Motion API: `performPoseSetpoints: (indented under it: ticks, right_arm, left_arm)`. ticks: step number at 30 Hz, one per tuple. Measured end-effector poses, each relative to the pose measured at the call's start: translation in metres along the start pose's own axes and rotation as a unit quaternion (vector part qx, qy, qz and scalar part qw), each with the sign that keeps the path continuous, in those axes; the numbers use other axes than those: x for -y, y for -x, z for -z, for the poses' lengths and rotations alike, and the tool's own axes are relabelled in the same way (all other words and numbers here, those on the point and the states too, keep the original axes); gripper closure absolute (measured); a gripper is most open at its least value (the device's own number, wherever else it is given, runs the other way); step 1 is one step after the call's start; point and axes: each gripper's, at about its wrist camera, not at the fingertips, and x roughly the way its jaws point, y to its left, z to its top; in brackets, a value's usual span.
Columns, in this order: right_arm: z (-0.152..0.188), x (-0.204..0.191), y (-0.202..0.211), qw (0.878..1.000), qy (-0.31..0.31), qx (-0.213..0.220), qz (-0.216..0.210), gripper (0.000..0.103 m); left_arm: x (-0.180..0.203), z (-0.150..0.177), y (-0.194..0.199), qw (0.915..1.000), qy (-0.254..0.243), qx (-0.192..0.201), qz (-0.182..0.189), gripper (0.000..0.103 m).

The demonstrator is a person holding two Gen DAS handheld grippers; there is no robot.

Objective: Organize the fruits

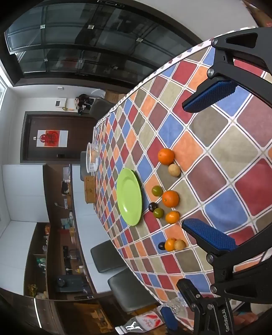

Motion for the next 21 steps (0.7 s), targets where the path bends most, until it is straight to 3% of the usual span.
performPoseSetpoints:
  ticks: [21]
  right_arm:
    - [-0.002, 0.0, 0.005, 1.0, 0.002, 0.008, -0.001, 0.001]
  left_arm:
    - [-0.001, -0.001, 0.011, 0.9999, 0.006, 0.012, 0.011, 0.0]
